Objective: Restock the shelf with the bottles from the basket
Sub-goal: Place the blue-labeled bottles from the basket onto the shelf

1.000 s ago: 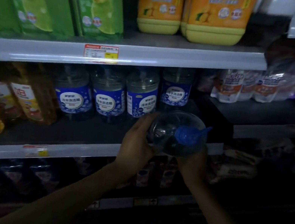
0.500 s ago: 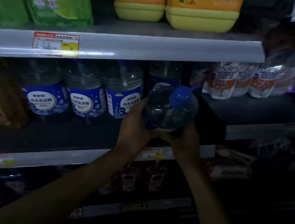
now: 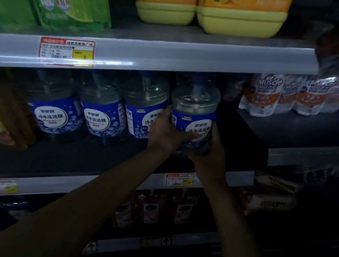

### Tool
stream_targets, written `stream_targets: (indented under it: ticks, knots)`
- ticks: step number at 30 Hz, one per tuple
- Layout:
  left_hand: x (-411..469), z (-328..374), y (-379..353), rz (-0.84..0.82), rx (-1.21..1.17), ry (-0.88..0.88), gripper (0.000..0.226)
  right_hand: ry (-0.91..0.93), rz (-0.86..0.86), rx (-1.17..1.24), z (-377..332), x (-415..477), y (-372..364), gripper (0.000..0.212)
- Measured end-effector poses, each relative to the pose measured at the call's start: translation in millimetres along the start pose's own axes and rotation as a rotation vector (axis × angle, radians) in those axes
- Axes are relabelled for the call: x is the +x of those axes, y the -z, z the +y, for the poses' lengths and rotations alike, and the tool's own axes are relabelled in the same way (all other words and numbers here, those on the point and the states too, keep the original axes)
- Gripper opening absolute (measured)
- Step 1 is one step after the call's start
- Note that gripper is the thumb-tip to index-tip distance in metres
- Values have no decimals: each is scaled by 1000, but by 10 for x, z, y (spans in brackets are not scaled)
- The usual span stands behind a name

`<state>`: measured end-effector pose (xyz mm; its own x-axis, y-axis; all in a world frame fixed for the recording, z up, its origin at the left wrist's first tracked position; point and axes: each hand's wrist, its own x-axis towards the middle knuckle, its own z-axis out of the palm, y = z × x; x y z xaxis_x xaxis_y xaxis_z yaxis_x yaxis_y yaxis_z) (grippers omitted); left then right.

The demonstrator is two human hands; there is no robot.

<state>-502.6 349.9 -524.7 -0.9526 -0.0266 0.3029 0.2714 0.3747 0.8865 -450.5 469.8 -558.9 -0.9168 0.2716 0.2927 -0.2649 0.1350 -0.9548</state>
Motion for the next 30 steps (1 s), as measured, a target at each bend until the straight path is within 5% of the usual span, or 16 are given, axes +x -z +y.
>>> stream_targets:
  ticks: [11,30]
  knots:
    - [-279,-240,-44,42,-206,127,48,-37,39,31,36,-50,-22,87]
    - [-321,-258,-60,54,-370,247,43,-229,46,146,-30,-16,24,69]
